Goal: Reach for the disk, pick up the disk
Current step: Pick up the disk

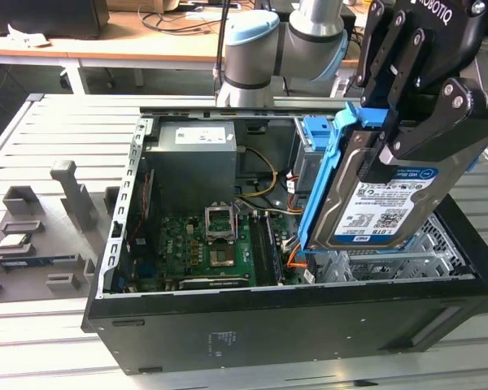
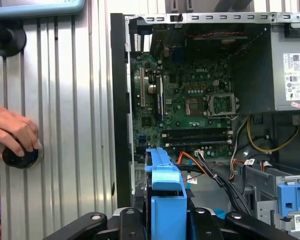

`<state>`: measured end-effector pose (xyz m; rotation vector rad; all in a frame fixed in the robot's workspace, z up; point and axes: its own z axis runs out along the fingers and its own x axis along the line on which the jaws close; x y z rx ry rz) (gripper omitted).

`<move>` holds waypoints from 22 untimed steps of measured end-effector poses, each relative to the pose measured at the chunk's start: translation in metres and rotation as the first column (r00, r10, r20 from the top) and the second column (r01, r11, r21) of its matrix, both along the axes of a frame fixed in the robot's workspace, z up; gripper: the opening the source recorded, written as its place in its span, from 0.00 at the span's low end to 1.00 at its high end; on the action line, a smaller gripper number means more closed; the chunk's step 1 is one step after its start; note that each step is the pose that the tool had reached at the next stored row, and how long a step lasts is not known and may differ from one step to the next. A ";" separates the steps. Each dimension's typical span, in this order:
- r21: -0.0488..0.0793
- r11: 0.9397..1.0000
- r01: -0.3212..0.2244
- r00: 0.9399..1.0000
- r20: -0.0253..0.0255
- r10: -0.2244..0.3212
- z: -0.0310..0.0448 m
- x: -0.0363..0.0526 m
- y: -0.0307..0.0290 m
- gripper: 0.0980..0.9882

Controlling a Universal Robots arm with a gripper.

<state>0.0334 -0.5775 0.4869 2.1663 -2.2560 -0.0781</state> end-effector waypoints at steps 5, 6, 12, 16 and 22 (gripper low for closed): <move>-0.002 1.000 0.000 1.000 0.000 0.000 -0.0007 0.0066 0.0002 0.30; -0.002 1.000 0.000 1.000 0.000 0.000 -0.0013 0.0074 0.0002 0.30; -0.003 1.000 0.000 1.000 0.000 0.000 -0.0055 0.0115 0.0008 0.30; -0.004 1.000 0.000 1.000 0.000 0.000 -0.0073 0.0179 0.0050 0.30; -0.009 1.000 0.000 1.000 -0.001 0.000 -0.0101 0.0379 0.0161 0.30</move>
